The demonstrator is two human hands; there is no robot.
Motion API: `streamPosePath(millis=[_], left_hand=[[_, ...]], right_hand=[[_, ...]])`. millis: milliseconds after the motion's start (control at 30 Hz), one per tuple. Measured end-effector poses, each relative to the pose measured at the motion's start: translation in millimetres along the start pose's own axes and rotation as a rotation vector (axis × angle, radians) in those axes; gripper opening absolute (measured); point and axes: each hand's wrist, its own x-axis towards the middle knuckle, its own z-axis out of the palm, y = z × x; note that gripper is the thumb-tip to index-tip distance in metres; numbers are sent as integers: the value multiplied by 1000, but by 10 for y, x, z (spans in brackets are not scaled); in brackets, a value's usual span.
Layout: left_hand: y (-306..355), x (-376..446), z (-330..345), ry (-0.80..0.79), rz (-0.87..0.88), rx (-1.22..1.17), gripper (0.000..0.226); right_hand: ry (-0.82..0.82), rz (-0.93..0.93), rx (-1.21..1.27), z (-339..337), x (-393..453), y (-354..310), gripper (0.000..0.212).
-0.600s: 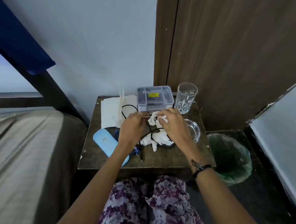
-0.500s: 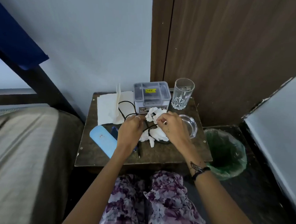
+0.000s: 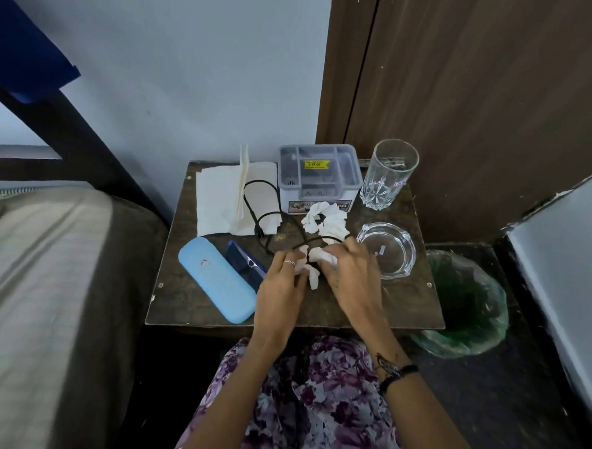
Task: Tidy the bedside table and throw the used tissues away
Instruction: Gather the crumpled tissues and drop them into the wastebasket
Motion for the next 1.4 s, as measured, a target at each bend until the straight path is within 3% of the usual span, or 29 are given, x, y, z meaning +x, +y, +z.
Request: streamPosePath(millis=[100,267,367,500,667,1033,1233,1400], left_hand=[[-45,37,55,-15,53,119,45],[-14,71,45,-37,70,199,33],[99,89,-69,42,13,33,29],[361,63,-231,197,-192,-332,23],[790,109,-98,136,-231,-543,16],[1723,406,1453,-136,-142,-505,16],[1858,428,2396,-242,-122,-405,16],[1746,545,2982,-240,-276,-392,11]], right_hand=[[2,18,103,-6,20,24,21],[-15,119,374,-154,-10,71,20],[-24,227,646,-244,-21,60,15],[34,359,954,-415,-17,35,11],[204,453,1215,-610,-42,238,6],[556,801,1073,-664,-263,1888,22],[517,958,829,-366,-470,2577,14],[436,1043,685,31,-551,3015,17]])
